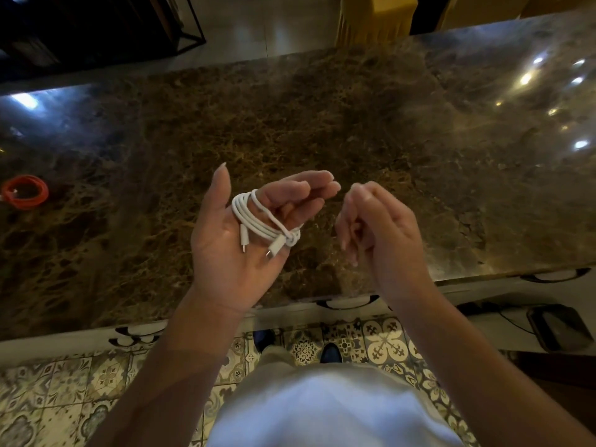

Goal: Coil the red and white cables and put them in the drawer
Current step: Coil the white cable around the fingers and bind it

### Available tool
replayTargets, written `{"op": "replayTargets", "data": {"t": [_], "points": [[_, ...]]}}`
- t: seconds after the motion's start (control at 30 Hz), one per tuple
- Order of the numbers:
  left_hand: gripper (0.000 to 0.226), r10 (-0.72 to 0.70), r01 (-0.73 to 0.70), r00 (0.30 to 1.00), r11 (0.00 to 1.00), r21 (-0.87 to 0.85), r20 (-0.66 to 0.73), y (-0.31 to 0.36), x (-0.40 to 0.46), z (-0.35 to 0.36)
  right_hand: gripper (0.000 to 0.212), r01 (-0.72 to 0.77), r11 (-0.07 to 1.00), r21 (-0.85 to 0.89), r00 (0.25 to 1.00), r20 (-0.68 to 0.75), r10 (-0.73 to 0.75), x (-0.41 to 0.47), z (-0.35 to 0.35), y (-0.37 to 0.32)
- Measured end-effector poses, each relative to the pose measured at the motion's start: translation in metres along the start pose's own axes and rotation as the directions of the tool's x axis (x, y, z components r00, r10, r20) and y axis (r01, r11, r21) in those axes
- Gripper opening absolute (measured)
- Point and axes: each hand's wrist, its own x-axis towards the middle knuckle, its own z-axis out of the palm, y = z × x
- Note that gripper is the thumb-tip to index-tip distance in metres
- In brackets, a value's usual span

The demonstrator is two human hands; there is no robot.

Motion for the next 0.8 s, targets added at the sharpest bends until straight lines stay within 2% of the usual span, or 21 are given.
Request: {"op": "replayTargets", "data": {"t": [0.07,0.13,0.2,0.33,0.43,0.57,0.7,0.8], "points": [[0.07,-0.062,0.082,0.989,0.986,-0.144,0.136,0.0,-0.001,0.003,0.036,-0.219,0.973,0.075,0.976,0.018,0.219,0.009,0.0,0.002],[0.072,-0.107,0.142,0.974,0.976,-0.167,0.202,-0.003,-0.002,0.005,0.037,-0.33,0.943,0.045,0.94,0.108,0.324,0.015,0.005,0.006],[0.075,-0.143,0.172,0.965,0.977,-0.124,0.219,-0.008,-0.003,0.005,0.035,-0.34,0.938,0.062,0.925,0.2,0.322,0.017,0.011,0.008],[0.083,-0.215,0.266,0.931,0.953,-0.143,0.295,-0.015,-0.008,0.001,0.034,-0.389,0.917,0.094,0.873,0.354,0.334,0.019,0.015,0.002],[0.089,-0.276,0.34,0.891,0.932,-0.124,0.361,-0.018,-0.013,0.0,0.037,-0.42,0.907,0.023,0.806,0.468,0.361,0.02,0.012,-0.002],[0.09,-0.378,0.398,0.851,0.917,0.022,0.366,-0.024,-0.017,-0.006,0.039,-0.426,0.903,-0.06,0.725,0.574,0.38,0.018,0.007,-0.004],[0.086,-0.432,0.429,0.866,0.901,0.069,0.252,-0.026,-0.017,-0.009,0.037,-0.407,0.911,-0.06,0.752,0.544,0.372,0.015,0.003,0.009],[0.088,-0.402,0.414,0.866,0.91,0.024,0.298,-0.025,-0.014,-0.011,0.033,-0.399,0.917,-0.015,0.781,0.518,0.349,0.013,0.003,0.012]]}}
